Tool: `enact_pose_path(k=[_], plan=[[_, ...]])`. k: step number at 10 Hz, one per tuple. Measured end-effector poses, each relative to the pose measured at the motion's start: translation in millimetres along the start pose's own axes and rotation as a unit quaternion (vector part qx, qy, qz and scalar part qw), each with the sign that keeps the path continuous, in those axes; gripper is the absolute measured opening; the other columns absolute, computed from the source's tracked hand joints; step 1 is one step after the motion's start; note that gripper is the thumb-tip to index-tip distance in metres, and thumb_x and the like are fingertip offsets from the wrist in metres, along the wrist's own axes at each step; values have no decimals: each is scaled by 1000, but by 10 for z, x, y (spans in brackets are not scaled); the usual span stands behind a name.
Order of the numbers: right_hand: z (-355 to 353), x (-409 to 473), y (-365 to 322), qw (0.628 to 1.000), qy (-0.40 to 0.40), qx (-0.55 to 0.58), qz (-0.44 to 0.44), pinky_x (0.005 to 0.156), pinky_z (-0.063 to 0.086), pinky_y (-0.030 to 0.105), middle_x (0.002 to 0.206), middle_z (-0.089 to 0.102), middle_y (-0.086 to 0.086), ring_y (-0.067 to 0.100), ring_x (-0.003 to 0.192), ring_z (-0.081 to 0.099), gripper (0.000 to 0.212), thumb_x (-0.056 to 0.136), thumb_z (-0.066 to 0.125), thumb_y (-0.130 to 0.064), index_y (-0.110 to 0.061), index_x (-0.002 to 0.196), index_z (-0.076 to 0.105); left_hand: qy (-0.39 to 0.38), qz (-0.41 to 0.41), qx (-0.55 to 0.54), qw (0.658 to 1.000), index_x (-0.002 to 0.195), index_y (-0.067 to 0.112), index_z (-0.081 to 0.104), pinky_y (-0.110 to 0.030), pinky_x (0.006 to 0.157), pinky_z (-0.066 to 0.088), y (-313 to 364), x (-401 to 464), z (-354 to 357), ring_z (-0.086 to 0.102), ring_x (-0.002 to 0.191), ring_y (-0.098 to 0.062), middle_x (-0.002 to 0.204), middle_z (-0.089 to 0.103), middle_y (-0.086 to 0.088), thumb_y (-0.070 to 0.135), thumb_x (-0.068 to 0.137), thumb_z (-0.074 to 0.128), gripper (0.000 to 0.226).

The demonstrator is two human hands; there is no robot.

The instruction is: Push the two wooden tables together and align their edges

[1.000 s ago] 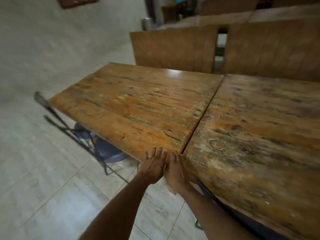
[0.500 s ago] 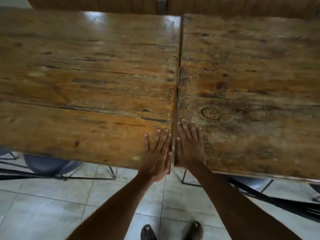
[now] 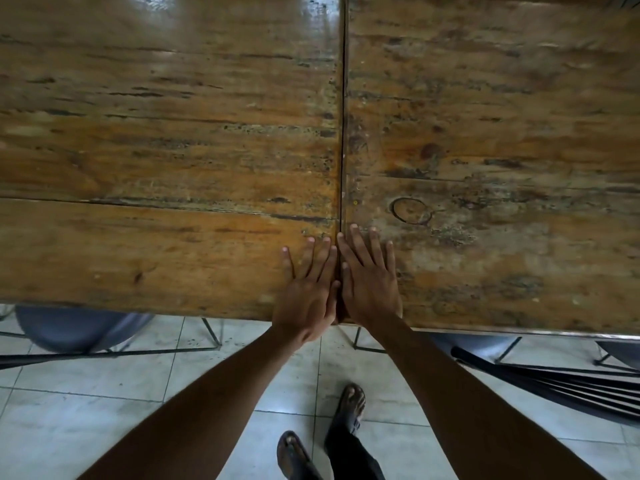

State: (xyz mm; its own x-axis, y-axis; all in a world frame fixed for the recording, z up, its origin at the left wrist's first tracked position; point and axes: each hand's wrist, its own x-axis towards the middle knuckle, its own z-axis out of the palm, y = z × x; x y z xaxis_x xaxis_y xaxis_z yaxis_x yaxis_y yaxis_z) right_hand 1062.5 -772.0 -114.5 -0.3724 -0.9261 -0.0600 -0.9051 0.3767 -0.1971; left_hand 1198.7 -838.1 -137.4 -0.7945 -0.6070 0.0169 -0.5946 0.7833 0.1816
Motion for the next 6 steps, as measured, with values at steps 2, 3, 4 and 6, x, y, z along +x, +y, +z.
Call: enact_pose_path(k=[2,3,4,6], plan=[[-7,1,-12,1000,-5,2,-1,125,5,54,170,4,-1,27,156,-3,55,105,23,-30,-28,159,15,1,-2,13,1000,158,9,16,-69,118,7,18,8,15,2,156,-32,168,17,-11,38,104,16,61],[-24,2,15,1000,-16,-3,-3,124,6,56,170,5,1,30,156,-1,58,103,29,-32,-28,159,16,-41,-12,-3,999,158,12,12,-69,119,3,65,23,-19,-3,156,-30,169,13,-8,40,104,16,61],[-114,11,-44,998,-58,-31,-6,123,8,60,170,4,5,35,155,1,67,98,39,-38,-27,159,14,-131,-34,-16,991,158,15,0,-69,118,-4,113,76,-272,-13,154,-32,170,2,-7,51,97,10,71],[-388,226,-122,971,-216,-99,-32,121,17,57,170,-8,3,32,156,0,68,101,30,-48,-24,160,6,-254,-50,25,966,157,5,-5,-69,118,4,309,152,-949,-5,153,-44,168,-8,-17,34,102,40,77]])
